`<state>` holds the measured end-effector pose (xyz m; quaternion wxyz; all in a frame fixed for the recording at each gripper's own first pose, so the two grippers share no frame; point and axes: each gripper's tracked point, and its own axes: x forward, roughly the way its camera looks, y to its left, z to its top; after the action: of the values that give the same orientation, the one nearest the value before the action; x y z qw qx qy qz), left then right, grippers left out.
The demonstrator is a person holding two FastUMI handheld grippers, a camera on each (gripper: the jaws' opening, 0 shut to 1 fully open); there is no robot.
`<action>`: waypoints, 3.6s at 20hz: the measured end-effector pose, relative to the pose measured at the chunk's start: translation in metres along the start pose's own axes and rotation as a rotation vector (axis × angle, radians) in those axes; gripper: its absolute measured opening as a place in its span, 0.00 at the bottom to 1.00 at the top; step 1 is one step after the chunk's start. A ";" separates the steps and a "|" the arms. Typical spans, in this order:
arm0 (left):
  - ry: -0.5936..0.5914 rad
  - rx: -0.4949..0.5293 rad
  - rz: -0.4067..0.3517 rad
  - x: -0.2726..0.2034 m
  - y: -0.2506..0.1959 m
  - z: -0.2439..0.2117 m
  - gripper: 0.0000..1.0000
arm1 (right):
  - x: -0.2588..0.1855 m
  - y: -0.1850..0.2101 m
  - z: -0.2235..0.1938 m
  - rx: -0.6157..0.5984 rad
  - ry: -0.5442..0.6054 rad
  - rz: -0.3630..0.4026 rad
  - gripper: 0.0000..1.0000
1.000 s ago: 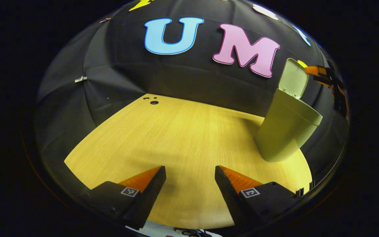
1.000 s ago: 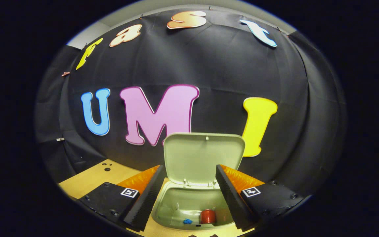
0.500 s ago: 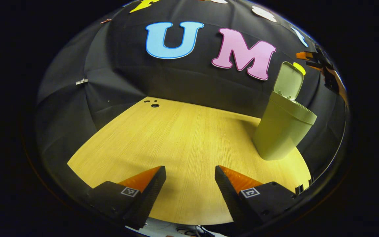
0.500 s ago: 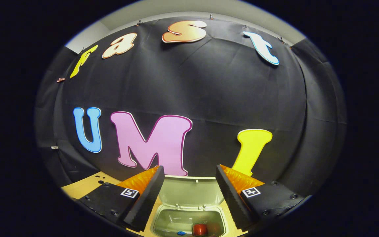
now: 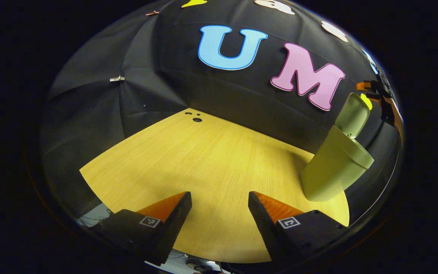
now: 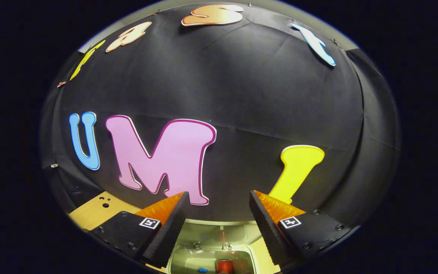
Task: Press the lid of the desktop garbage bin to open it, pick up the crumpled paper on the desktop and throw it into the bin, then pick up the pop can on the desktop and drop it into the bin, and finally close the garbage bin lid.
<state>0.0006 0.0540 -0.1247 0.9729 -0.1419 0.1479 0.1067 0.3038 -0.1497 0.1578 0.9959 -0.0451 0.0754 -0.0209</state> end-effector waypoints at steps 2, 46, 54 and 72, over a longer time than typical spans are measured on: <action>-0.024 0.015 0.008 -0.001 0.001 0.006 0.96 | 0.009 -0.001 -0.008 0.018 0.021 -0.001 0.98; 0.079 0.224 -0.082 0.027 -0.053 -0.026 0.96 | -0.120 -0.006 -0.236 0.133 0.241 0.000 0.97; 0.120 0.214 -0.078 0.029 -0.054 -0.046 0.96 | -0.123 -0.002 -0.239 0.139 0.222 0.010 0.98; -0.067 0.283 -0.141 0.041 -0.122 0.054 0.96 | -0.145 -0.009 -0.216 0.072 0.016 -0.033 0.96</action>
<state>0.0834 -0.0371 -0.0580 0.9926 -0.0100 0.1188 0.0209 0.1271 -0.1703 -0.0325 0.9958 -0.0103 0.0819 -0.0406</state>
